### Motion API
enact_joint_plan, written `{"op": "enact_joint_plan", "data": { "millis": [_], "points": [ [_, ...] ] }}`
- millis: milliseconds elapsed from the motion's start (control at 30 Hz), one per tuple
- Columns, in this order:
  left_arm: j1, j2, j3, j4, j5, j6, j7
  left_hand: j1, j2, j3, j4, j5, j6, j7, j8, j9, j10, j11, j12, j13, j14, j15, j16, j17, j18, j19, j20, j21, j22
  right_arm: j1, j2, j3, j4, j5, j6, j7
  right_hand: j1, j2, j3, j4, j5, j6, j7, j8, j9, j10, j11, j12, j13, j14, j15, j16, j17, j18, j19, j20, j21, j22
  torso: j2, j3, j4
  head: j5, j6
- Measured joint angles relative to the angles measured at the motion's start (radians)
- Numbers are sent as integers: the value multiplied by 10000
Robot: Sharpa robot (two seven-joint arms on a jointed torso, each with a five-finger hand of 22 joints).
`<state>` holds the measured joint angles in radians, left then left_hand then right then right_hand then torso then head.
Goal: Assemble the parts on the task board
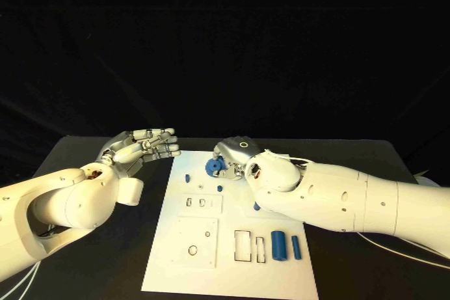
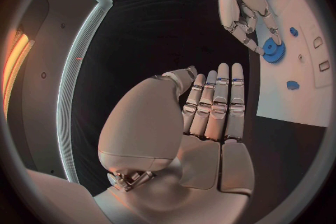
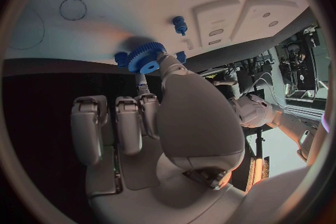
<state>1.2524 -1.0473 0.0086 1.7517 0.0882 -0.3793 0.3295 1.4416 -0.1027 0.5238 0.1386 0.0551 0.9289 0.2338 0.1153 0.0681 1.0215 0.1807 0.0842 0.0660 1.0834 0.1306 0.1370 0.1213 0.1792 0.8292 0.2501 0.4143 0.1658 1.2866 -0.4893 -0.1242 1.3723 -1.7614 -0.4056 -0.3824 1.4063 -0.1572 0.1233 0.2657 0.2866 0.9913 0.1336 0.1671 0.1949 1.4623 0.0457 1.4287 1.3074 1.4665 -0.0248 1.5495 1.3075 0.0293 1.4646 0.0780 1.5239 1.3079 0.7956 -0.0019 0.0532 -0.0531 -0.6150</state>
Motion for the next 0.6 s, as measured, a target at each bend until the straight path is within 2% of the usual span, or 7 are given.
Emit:
{"op": "enact_joint_plan", "data": {
  "millis": [67,200,367,533,600],
  "points": [
    [0,1,0,-1,0,3,-3,0,0,0,0,0,0,0,0,0,0,0,0,0,0,0,0,0,0,0,0,0,0,0,20,0,-4,0,-13,-15,-108,-52,-34,54,-1,-58,58,-92,-45,-1,0,-23,0,0,0,0,0,0,17,45,0,0,0,1,0,1,3],
    [0,2,0,-1,0,8,-9,0,0,0,0,0,0,0,0,0,0,0,0,-1,0,0,0,0,-1,0,0,0,-1,0,38,0,-27,14,-18,-27,-354,-116,-105,126,75,-125,54,-200,-58,-37,36,-58,0,0,72,0,0,1,18,116,-41,-1,0,1,2,-9,6],
    [0,1,0,-1,0,15,-16,0,0,0,0,0,0,0,0,0,0,0,0,0,0,0,0,-1,0,0,0,0,-2,0,42,0,-55,56,-1,-28,-528,-156,-183,204,136,-157,86,-294,-37,-73,73,-91,0,0,72,0,0,1,18,116,-41,-2,-1,-1,0,-16,7],
    [0,0,0,-4,0,22,-26,0,0,0,0,0,0,0,0,0,0,0,0,0,0,0,0,-1,-1,0,0,0,-2,-1,39,0,-60,137,78,-28,-931,-58,-253,216,314,-150,79,-294,23,-73,72,-91,0,0,72,0,-1,1,18,116,-41,-2,-1,-2,3,-17,13],
    [0,0,0,-5,0,24,-30,0,0,0,0,0,0,0,0,0,0,0,0,0,0,0,0,-2,-1,0,0,0,-2,-1,29,0,-59,179,139,-24,-1202,25,-282,243,473,-54,29,-306,60,-44,102,-91,0,0,71,0,-1,1,18,116,-41,-3,-1,-3,5,-17,14]
  ]
}}
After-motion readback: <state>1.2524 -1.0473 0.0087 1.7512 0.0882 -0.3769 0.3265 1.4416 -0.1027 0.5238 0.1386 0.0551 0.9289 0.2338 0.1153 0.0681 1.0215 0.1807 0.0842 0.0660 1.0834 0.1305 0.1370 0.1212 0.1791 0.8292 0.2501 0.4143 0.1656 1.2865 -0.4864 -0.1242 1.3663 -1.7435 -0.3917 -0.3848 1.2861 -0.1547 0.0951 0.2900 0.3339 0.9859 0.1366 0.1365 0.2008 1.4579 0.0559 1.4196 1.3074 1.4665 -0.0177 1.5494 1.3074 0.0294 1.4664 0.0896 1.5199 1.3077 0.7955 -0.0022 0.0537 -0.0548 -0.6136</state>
